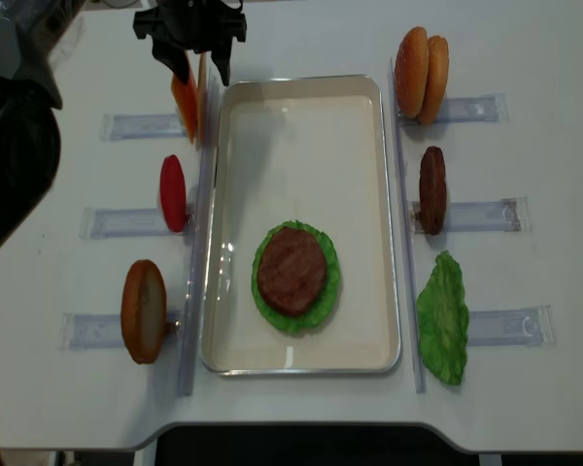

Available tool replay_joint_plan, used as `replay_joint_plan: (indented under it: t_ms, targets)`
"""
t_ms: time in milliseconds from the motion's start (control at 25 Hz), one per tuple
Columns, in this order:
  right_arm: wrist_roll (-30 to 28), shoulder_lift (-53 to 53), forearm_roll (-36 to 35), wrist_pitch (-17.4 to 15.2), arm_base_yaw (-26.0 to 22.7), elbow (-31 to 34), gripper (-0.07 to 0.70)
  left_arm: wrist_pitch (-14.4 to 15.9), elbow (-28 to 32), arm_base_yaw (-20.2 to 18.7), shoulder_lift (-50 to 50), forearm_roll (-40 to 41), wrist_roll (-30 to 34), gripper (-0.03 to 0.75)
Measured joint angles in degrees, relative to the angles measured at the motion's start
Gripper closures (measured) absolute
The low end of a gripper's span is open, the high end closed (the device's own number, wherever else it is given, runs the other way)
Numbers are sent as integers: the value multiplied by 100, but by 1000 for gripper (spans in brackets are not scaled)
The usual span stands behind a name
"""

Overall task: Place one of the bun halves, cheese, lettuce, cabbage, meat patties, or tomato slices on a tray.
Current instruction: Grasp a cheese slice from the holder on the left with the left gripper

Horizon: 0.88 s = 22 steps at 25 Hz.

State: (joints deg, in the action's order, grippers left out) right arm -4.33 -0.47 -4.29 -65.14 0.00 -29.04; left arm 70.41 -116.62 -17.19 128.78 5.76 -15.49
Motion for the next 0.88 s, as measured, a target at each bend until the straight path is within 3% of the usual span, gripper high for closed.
replay_joint_plan:
  t_ms: [320,680,880]
  targets:
    - [0,0,0,0,0,0,234,0,0,0,11,157,0,290]
    - [0,0,0,0,0,0,234,0,0,0,18,189,0,321]
    - [0,0,0,0,0,0,234,0,0,0,64,200,0,413]
